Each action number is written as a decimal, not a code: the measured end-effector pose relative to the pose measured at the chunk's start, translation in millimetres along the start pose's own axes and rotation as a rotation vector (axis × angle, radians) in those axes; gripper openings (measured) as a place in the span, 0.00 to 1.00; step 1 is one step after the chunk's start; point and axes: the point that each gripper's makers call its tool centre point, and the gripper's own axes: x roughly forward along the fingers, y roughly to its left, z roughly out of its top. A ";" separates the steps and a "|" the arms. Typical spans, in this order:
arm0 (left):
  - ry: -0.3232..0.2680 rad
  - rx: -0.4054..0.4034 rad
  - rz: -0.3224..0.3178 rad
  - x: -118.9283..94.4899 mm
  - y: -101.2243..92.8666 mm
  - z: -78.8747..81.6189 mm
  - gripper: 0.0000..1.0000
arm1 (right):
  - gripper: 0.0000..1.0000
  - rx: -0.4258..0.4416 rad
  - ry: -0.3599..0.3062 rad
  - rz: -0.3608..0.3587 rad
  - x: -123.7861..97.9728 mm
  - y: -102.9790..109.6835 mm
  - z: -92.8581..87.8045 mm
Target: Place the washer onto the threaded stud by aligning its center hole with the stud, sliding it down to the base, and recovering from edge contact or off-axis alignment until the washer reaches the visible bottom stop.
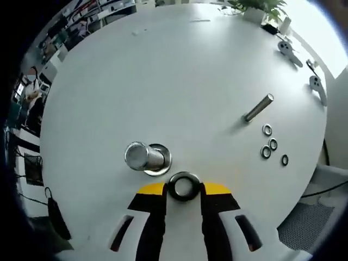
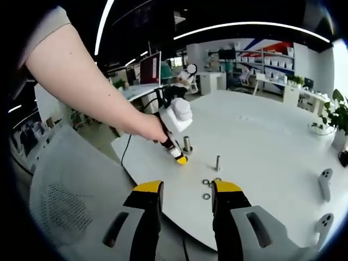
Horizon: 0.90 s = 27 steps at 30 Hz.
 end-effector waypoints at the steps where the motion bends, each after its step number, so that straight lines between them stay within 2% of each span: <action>1: 0.008 -0.006 0.005 0.0 0.7 0.6 0.21 | 0.37 0.001 0.000 0.000 0.0 0.0 0.0; 3: 0.032 -0.011 -0.001 -0.3 2.3 1.1 0.21 | 0.37 0.002 0.002 -0.001 0.4 -0.5 -0.3; 8: 0.103 0.043 -0.011 -0.5 0.1 1.0 0.21 | 0.37 0.001 0.004 -0.003 0.5 -0.8 -0.6; 10: 0.111 0.042 -0.007 -0.1 1.4 1.6 0.21 | 0.37 0.001 0.005 -0.004 0.3 -1.3 -0.7; 14: 0.100 0.036 -0.002 -1.6 0.7 -0.5 0.20 | 0.37 0.002 0.007 -0.006 0.2 -1.8 -1.4; 17: 0.063 0.054 -0.009 -2.5 -0.4 -2.0 0.20 | 0.37 0.003 0.006 -0.005 0.1 -1.7 -1.5; 20: 0.060 0.084 -0.010 -2.1 -1.3 -1.8 0.20 | 0.37 0.006 0.002 -0.008 -0.2 -2.5 -0.5; 27: 0.061 0.097 -0.024 -0.3 -5.0 3.8 0.19 | 0.37 0.004 0.004 -0.008 0.1 -2.2 -0.9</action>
